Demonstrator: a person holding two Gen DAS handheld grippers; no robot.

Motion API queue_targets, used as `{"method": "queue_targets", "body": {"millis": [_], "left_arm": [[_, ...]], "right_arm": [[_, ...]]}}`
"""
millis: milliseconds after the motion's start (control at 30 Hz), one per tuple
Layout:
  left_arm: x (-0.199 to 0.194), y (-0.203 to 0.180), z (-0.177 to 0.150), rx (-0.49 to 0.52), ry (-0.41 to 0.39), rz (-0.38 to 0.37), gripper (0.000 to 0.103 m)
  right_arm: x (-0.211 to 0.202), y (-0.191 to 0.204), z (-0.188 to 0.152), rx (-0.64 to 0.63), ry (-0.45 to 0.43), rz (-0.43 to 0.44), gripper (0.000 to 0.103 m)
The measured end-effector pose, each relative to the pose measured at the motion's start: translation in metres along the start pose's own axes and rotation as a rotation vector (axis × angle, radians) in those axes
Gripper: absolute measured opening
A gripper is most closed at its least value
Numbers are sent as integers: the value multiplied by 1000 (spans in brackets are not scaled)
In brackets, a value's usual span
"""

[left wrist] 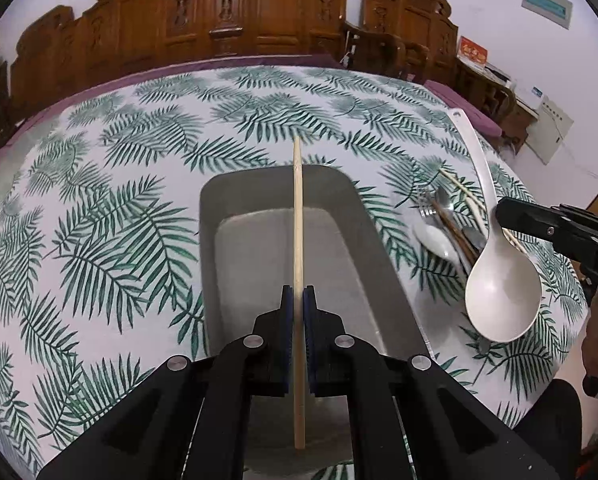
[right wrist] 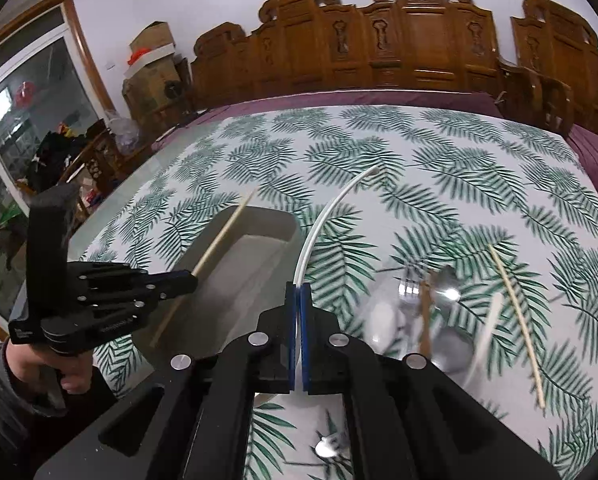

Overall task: Organize utensils
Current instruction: 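Carry the chopstick into the grey tray with the left tool while the right tool drops the white spoon in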

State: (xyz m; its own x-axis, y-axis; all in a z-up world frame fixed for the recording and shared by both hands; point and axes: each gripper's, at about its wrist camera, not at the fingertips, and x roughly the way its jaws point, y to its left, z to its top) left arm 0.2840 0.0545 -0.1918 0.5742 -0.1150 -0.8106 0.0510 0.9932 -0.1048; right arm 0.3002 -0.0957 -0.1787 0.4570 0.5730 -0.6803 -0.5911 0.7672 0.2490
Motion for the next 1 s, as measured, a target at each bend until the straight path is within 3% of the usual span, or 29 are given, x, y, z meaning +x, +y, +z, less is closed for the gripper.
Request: {"method": "queue_targets", "body": {"millis": [300,533,1000], "left_arm": [[3,18,4,-27,14,7,4],[-20,27,9,-36,-47,3,5],[-40,43,14,-58,-101,13,5]], "right_arm": [[26,37,9,-55,30,25,3],[52,62,9,-94,62,43,3],[98,73,-6,-87,149,47,5]]}}
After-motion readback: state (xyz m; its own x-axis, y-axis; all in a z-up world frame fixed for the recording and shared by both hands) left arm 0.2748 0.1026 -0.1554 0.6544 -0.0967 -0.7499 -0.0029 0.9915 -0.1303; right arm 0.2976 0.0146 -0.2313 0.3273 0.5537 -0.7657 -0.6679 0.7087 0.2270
